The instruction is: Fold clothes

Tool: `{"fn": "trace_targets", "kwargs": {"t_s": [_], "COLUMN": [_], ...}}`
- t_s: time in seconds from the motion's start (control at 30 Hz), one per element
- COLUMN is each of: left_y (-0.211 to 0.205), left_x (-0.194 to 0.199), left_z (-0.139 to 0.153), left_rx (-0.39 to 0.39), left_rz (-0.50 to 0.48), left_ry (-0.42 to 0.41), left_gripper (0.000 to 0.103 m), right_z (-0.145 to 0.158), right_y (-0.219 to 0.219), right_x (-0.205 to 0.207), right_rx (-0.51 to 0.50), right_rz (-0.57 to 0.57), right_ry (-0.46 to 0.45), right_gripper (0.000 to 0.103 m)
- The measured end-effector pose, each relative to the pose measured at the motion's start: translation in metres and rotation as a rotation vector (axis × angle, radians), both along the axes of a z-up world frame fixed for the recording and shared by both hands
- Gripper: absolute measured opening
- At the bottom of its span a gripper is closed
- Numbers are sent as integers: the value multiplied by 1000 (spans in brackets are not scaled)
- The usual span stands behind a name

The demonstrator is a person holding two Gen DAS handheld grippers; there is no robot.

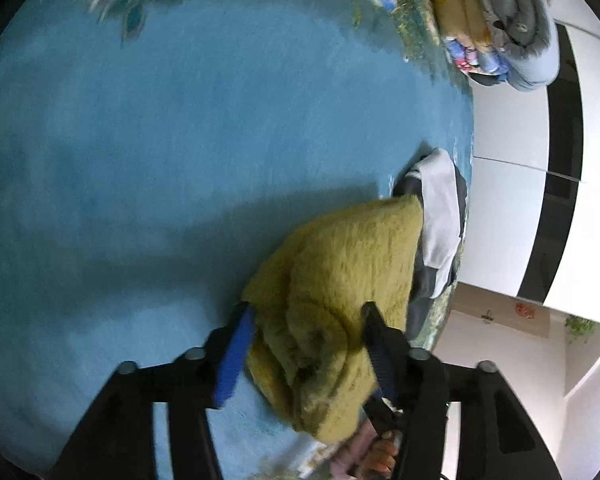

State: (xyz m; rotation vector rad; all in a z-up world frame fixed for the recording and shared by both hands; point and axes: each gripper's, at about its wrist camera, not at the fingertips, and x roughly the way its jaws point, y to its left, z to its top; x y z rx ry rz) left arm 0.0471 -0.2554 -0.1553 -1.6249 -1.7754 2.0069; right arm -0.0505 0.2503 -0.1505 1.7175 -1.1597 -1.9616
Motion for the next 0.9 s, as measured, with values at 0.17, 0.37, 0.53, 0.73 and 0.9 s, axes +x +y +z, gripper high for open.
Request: {"fn": "trace_targets", "kwargs": {"t_s": [0.17, 0.37, 0.53, 0.73, 0.9], "left_y": [-9, 9, 15, 21, 30], "left_x": [-36, -86, -105, -111, -112], "left_z": [0, -30, -41, -44, -36], "left_rx": [-68, -17, 49, 72, 1], "left_rz": [-127, -361, -432, -417, -439], "left_ry": [48, 39, 45, 38, 15], "left_gripper": [74, 78, 78, 77, 61], "right_z": [-11, -22, -25, -23, -23], "right_y": [4, -3, -9, -19, -18], "right_x": [26, 39, 39, 35, 37], "right_rx": [-48, -69, -74, -48, -54], "right_rz": [28, 51, 44, 6, -67], "right_ry": [-14, -12, 17, 26, -8], "right_gripper": [76, 77, 77, 78, 64]}}
